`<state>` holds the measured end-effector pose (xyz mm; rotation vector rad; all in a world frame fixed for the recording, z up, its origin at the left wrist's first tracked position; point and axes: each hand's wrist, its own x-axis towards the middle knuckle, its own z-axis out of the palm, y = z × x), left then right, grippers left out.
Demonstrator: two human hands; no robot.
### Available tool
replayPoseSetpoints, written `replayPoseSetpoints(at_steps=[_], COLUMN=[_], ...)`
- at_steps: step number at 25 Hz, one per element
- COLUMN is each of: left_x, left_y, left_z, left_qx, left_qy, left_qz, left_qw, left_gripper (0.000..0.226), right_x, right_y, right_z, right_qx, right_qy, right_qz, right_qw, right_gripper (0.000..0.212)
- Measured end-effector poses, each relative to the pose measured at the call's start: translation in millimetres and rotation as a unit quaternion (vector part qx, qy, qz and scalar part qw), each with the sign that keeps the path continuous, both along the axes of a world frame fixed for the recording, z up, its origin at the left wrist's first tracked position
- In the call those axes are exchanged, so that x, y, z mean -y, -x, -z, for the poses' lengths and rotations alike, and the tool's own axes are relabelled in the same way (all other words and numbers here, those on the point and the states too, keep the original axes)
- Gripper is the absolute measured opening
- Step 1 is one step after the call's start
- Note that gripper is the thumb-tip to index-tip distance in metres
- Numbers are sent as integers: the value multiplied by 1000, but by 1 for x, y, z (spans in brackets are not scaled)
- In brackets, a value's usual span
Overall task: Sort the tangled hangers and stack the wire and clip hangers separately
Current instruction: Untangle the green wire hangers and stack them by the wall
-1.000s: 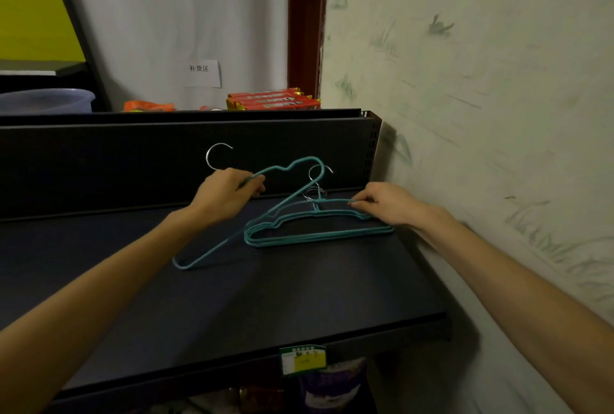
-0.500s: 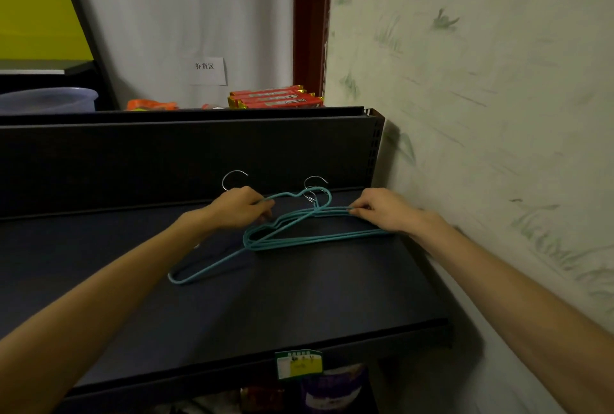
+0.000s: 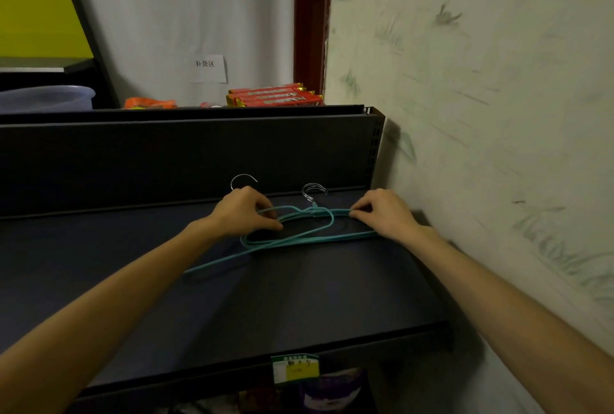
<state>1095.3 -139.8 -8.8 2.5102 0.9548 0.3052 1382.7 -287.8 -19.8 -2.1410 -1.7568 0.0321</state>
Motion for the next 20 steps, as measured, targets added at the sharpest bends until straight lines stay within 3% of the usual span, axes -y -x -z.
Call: replayPoseSetpoints(at_steps=[7,12,16,20], left_x=[5,0,-4,-1], left_y=[-5,2,2,-1], left_z=[-9,-6,-4,-4], left_qx=[-22,-65,-35,-34], left_qy=[-80,-21,12,-13], left_qz=[5,6,-6,-14], left_qw=[997,998,999,999], left_gripper=[20,33,15,13], right_x=[-1,4,4,3], right_y=[-3,-10,-9,-3], right_z=[-7,-12,-17,-19], right_qx=[20,14,20,86], right_qy=[58,80,98,104], right_qz=[-1,10,22,16], right_qw=[998,997,995,991], right_gripper=[31,26,20,19])
